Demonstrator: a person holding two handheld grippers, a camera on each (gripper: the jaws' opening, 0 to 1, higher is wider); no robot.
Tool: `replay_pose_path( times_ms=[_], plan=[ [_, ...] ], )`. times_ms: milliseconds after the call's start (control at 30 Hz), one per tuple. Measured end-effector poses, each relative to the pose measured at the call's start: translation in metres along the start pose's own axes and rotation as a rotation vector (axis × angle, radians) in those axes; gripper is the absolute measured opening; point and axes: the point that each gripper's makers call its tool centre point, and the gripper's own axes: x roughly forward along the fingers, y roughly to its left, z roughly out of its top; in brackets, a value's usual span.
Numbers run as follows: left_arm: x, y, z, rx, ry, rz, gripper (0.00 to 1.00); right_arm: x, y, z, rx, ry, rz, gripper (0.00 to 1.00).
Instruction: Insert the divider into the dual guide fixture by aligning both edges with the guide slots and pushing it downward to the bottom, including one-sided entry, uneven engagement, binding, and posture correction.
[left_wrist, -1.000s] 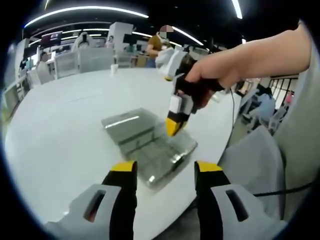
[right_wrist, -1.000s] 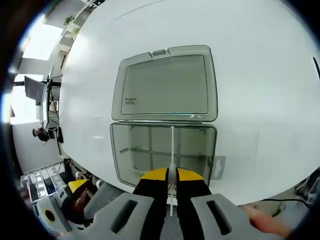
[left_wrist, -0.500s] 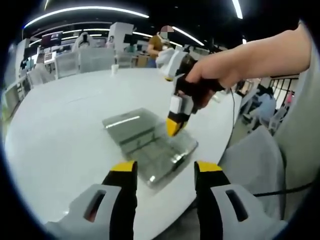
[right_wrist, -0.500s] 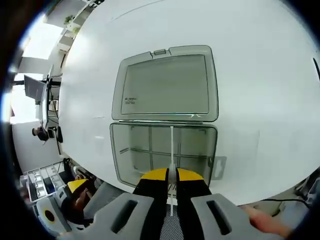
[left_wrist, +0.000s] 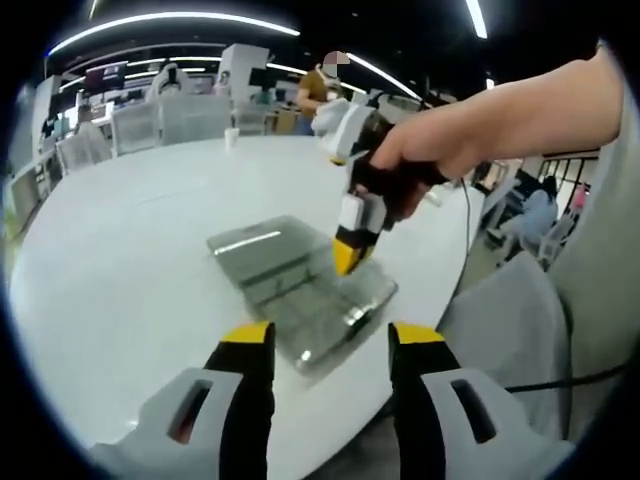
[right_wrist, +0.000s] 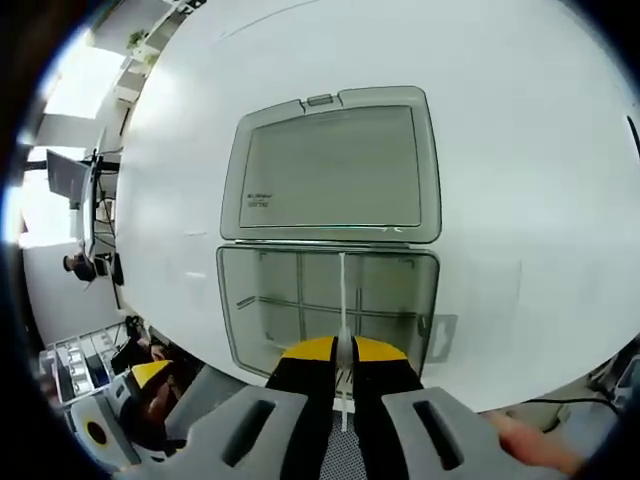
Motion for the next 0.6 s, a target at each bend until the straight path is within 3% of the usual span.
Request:
replay_pose_path(
  times_ms=[600],
  plan=[
    [-0.0009, 0.0017, 0.0006, -0.002, -0.004, 0.002, 0.43, 0.0010, -0.0012, -0.0024, -0.004, -0.004, -0.015, 0.00]
  ],
)
